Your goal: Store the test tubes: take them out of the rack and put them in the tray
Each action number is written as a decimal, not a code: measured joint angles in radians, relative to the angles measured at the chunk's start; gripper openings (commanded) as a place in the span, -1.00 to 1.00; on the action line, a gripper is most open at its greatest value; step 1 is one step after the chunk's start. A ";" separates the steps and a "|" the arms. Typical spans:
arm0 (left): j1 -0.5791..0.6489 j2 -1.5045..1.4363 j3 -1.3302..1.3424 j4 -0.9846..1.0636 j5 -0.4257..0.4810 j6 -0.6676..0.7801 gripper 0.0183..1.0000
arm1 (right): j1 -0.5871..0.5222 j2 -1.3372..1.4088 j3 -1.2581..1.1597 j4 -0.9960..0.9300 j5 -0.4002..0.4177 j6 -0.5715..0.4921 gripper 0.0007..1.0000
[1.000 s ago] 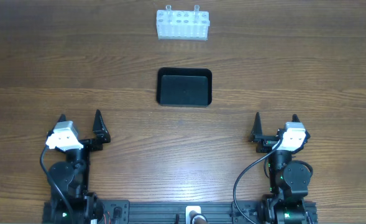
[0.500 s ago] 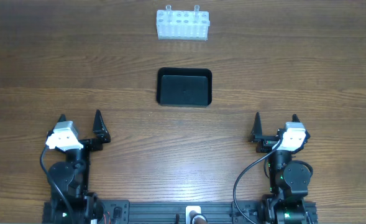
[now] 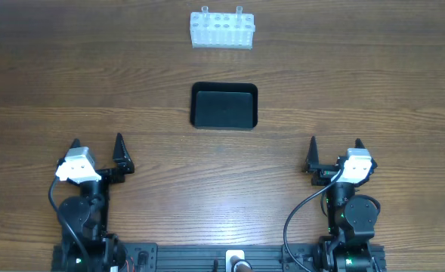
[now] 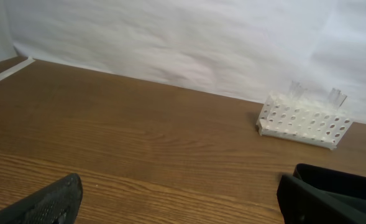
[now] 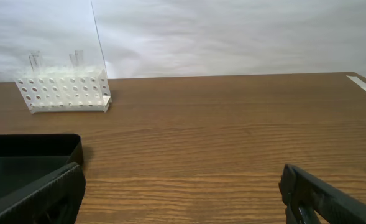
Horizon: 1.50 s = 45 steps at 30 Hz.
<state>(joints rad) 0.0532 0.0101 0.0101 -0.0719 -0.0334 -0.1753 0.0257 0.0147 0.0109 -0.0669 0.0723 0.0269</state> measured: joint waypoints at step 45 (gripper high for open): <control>-0.146 0.423 0.392 -0.007 0.004 0.000 1.00 | 0.000 0.000 0.000 0.000 -0.004 0.000 0.99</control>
<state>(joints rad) -0.0929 0.4332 0.4019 -0.0792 -0.0296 -0.1753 0.0261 0.0147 0.0109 -0.0673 0.0685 0.0269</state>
